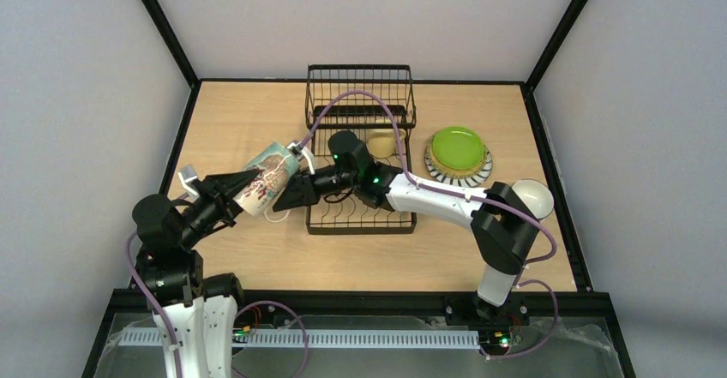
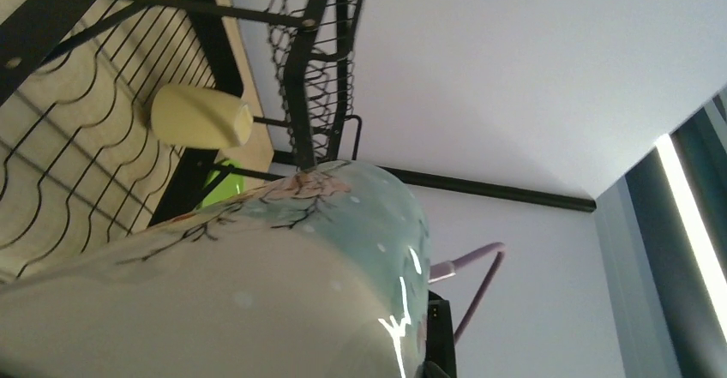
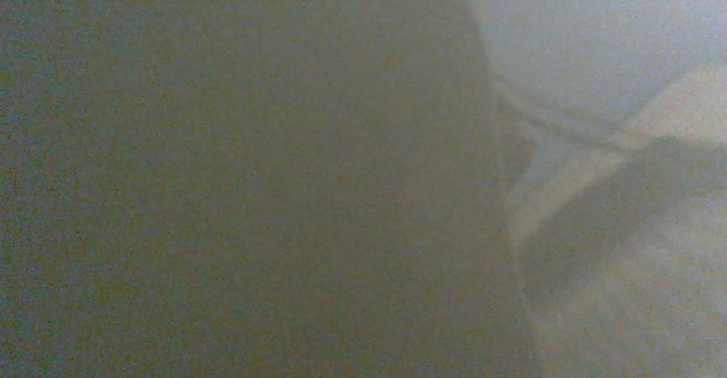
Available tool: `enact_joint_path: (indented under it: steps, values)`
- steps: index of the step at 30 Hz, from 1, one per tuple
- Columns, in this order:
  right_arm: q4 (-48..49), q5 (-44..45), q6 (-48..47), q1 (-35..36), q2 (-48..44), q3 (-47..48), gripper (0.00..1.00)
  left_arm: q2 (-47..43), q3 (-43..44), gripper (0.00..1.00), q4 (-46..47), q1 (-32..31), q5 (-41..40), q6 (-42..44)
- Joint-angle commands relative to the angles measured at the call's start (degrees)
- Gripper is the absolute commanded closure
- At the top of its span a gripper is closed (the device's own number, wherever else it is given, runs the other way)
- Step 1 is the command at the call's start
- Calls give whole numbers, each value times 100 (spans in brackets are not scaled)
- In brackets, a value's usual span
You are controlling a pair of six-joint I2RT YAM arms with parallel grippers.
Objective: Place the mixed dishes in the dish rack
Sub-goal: Pass from the left arm to the right
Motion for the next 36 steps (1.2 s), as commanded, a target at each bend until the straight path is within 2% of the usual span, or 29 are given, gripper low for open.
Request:
enact_joint_path:
  steps: [1, 4, 8, 23, 36]
  values:
    - [243, 129, -835, 144, -637, 518, 100, -61, -342, 31, -793, -29, 224, 225]
    - [30, 247, -1033, 145, -734, 518, 100, -145, -468, 18, -840, -33, 157, 238]
    - [-128, 422, -1210, 141, -887, 467, 100, -266, -592, 13, -887, -33, 75, 249]
    - [-367, 1090, -1601, 146, -1410, 266, 100, -414, -729, 12, -1367, -31, -170, 658]
    - [-592, 1616, -1929, 141, -1840, -112, 100, -507, -882, 11, -1362, -29, -281, 672]
